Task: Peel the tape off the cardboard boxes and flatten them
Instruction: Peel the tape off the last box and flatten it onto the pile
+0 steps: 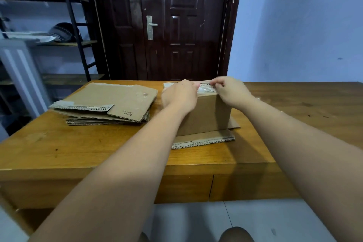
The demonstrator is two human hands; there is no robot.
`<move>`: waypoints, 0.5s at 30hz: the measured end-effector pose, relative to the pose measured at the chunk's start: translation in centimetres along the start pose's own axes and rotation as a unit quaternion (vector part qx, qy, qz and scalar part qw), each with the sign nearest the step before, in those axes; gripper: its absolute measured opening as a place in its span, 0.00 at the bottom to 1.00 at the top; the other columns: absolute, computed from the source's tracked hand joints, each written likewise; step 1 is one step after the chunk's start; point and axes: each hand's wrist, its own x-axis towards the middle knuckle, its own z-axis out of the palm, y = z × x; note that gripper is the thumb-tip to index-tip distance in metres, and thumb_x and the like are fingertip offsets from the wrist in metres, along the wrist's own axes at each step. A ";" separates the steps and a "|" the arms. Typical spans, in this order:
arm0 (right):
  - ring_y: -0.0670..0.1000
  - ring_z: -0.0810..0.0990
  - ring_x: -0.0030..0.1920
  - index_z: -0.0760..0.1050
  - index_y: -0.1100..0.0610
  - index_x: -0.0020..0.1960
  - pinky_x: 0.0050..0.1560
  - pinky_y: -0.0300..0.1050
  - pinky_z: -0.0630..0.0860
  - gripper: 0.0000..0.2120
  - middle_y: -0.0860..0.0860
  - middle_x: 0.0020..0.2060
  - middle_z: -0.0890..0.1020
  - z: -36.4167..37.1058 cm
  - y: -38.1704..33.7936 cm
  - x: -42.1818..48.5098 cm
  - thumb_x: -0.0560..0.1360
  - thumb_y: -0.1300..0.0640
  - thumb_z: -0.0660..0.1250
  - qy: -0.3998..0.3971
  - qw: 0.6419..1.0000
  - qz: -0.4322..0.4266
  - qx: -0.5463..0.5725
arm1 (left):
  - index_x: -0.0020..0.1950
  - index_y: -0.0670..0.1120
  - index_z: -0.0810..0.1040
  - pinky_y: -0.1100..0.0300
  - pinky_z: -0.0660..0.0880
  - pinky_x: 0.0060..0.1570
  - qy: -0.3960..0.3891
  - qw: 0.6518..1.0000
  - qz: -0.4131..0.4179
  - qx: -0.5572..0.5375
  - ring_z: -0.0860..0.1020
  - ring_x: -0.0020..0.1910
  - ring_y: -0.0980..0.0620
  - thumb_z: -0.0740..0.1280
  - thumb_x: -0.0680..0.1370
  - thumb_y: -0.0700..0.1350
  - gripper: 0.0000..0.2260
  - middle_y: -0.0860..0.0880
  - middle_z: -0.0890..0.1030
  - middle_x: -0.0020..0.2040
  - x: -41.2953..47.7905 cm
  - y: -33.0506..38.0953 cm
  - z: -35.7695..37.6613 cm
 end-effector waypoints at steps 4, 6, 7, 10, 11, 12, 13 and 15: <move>0.52 0.71 0.67 0.77 0.53 0.64 0.64 0.46 0.68 0.17 0.47 0.68 0.74 0.3 0.6 -0.7 0.81 0.58 0.54 -0.013 0.994 0.048 0.093 | 0.61 0.52 0.78 0.56 0.64 0.45 0.008 1.000 -0.003 -0.004 0.78 0.56 0.44 0.50 0.83 0.57 0.19 0.47 0.81 0.54 -0.1 0.2 0.2; 0.52 0.71 0.67 0.78 0.53 0.63 0.63 0.46 0.69 0.18 0.47 0.69 0.74 0.5 0.4 -0.7 0.81 0.60 0.54 -0.003 0.991 0.070 0.116 | 0.62 0.53 0.78 0.56 0.65 0.43 -0.001 1.000 -0.017 -0.017 0.78 0.55 0.44 0.51 0.83 0.57 0.19 0.47 0.81 0.54 0.0 0.2 0.0; 0.52 0.71 0.67 0.78 0.53 0.63 0.63 0.45 0.69 0.19 0.47 0.69 0.74 0.6 0.2 -0.7 0.80 0.62 0.53 0.003 0.990 0.078 0.121 | 0.61 0.52 0.78 0.56 0.65 0.42 -0.009 0.999 -0.028 -0.027 0.77 0.54 0.43 0.51 0.83 0.56 0.19 0.47 0.81 0.53 0.1 0.2 -0.1; 0.53 0.69 0.69 0.78 0.53 0.63 0.66 0.45 0.67 0.20 0.48 0.69 0.73 0.8 -0.1 -0.7 0.80 0.64 0.52 0.011 0.989 0.087 0.119 | 0.57 0.48 0.79 0.55 0.66 0.41 -0.018 0.996 -0.064 -0.051 0.76 0.49 0.44 0.52 0.83 0.56 0.20 0.45 0.81 0.52 0.2 0.5 -0.6; 0.53 0.69 0.69 0.78 0.53 0.63 0.67 0.45 0.67 0.20 0.48 0.69 0.73 0.8 -0.1 -0.7 0.80 0.64 0.52 0.011 0.989 0.088 0.117 | 0.57 0.47 0.79 0.55 0.66 0.41 -0.015 0.996 -0.070 -0.055 0.75 0.47 0.45 0.52 0.83 0.56 0.20 0.45 0.81 0.52 0.3 0.5 -0.6; 0.53 0.69 0.69 0.78 0.53 0.63 0.67 0.45 0.67 0.20 0.49 0.69 0.73 0.8 -0.2 -0.7 0.80 0.64 0.52 0.010 0.989 0.090 0.117 | 0.57 0.47 0.80 0.55 0.66 0.41 -0.010 0.995 -0.076 -0.067 0.74 0.46 0.45 0.53 0.83 0.56 0.20 0.45 0.81 0.52 0.3 0.6 -0.7; 0.53 0.69 0.69 0.78 0.53 0.62 0.66 0.45 0.68 0.20 0.49 0.69 0.73 0.8 -0.2 -0.7 0.80 0.64 0.52 0.011 0.988 0.094 0.119 | 0.57 0.47 0.80 0.55 0.67 0.43 -0.007 0.993 -0.081 -0.090 0.74 0.46 0.46 0.53 0.83 0.55 0.19 0.46 0.81 0.53 0.5 0.5 -0.6; 0.54 0.70 0.67 0.78 0.52 0.62 0.61 0.43 0.69 0.20 0.50 0.68 0.74 0.7 -0.3 -0.6 0.80 0.64 0.52 0.011 0.987 0.103 0.121 | 0.54 0.48 0.82 0.55 0.71 0.48 0.007 0.981 -0.091 -0.169 0.76 0.49 0.45 0.54 0.83 0.54 0.19 0.47 0.81 0.52 0.7 0.2 -0.7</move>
